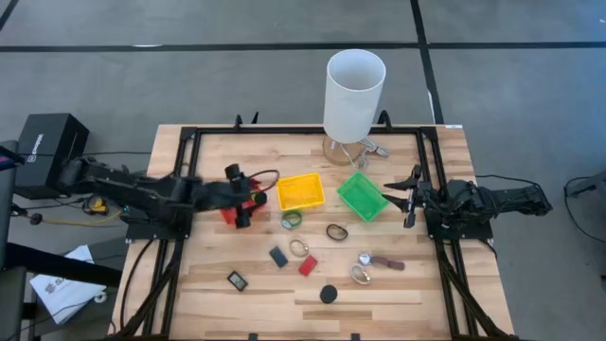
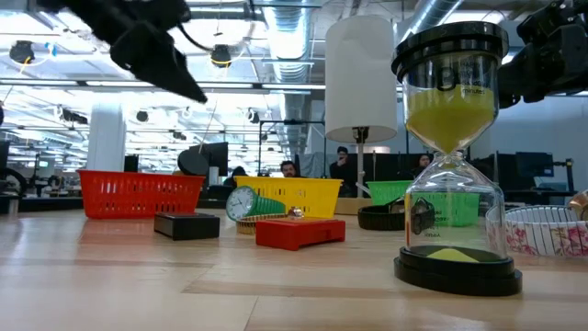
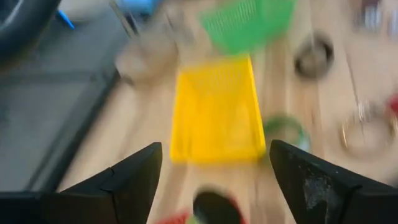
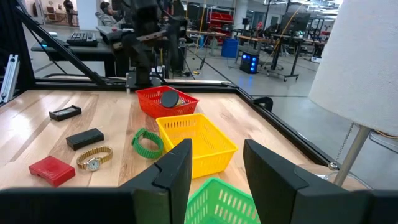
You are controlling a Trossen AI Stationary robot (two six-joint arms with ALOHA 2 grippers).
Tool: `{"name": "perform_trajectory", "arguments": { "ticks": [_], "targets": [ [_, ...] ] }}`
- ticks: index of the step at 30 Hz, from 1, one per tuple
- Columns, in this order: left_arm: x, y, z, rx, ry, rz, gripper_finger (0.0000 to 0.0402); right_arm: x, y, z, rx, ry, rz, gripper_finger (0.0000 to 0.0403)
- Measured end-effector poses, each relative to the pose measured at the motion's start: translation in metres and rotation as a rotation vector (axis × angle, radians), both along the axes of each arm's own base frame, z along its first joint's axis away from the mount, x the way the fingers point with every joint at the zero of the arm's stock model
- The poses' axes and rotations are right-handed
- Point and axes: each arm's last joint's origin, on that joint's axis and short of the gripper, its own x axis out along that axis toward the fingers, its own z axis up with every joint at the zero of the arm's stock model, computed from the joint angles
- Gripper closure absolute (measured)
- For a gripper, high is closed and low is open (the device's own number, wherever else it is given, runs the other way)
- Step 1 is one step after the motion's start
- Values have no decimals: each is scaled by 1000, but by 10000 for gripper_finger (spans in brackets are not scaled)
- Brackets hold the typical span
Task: Pick & Place Office items
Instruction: Put the left black hourglass into the red basket
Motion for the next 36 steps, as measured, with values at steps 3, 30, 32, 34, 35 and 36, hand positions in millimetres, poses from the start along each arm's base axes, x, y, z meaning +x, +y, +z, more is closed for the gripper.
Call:
{"name": "perform_trajectory", "arguments": {
  "ticks": [3,30,32,34,35,36],
  "targets": [
    [13,10,1,-82,235,-42,108,0,0,0,0,0,0,267],
    [53,39,-40,23,733,-210,108,0,0,0,-1,0,0,267],
    [53,41,-41,31,741,-220,108,0,0,0,-1,0,0,267],
    [53,41,-41,34,736,-222,108,0,0,0,-1,0,0,267],
    [54,41,-41,34,733,-223,108,0,0,0,-1,0,0,267],
    [54,41,-41,35,733,-223,110,0,0,0,-1,0,0,267]
  ]
}}
